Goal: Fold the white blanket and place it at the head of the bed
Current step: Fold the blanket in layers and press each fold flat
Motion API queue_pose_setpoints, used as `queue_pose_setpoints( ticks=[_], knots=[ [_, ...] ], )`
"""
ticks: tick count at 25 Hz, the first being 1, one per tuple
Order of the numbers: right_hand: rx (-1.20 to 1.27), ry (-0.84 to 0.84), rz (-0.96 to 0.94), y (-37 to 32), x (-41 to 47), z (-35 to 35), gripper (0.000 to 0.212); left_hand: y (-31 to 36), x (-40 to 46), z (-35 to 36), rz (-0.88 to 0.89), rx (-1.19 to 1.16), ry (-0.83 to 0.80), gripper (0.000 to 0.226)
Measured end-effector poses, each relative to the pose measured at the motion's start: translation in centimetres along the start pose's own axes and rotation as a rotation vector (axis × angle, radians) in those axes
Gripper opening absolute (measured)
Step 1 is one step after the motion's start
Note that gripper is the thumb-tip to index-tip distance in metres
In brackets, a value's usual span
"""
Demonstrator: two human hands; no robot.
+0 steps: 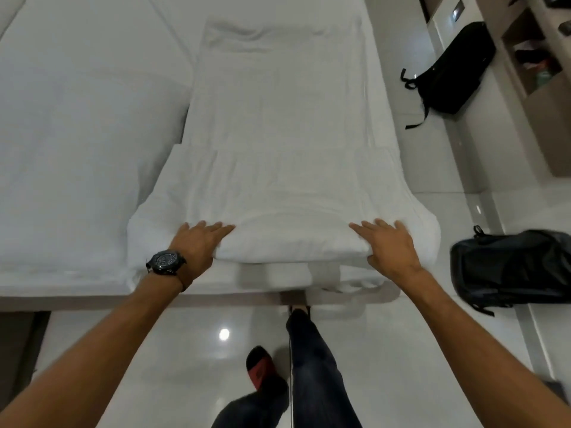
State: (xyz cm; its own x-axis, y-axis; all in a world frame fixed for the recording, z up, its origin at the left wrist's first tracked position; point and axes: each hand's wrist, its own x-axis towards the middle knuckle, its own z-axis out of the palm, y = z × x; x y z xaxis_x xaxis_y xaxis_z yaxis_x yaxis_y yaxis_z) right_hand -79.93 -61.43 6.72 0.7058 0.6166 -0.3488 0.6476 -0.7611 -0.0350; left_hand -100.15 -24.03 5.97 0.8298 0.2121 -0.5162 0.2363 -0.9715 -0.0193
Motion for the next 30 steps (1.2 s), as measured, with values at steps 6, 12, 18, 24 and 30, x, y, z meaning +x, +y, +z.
queue_pose_setpoints(
  ticks=[6,12,18,24,30],
  knots=[
    [0.084,0.047,-0.016,-0.7,-8.6,-0.3,0.076,2.5,-9.1,-0.2,0.02,-0.079,-0.021,0.087],
    [0.155,0.191,-0.042,-0.4,-15.3,0.8,0.068,4.2,-15.9,-1.0,0.098,-0.143,0.053,0.077],
    [0.266,0.316,-0.039,-0.1,-13.2,-0.9,0.06,2.8,-14.2,-4.1,0.03,-0.114,0.074,0.066],
    [0.181,0.474,-0.044,2.4,-4.3,-8.6,0.046,-1.7,-7.0,-13.1,-0.038,-0.084,0.204,0.033],
    [0.069,0.514,-0.065,5.9,10.7,-12.5,0.038,-5.4,7.5,-20.1,-0.137,-0.009,0.279,0.028]
  ],
)
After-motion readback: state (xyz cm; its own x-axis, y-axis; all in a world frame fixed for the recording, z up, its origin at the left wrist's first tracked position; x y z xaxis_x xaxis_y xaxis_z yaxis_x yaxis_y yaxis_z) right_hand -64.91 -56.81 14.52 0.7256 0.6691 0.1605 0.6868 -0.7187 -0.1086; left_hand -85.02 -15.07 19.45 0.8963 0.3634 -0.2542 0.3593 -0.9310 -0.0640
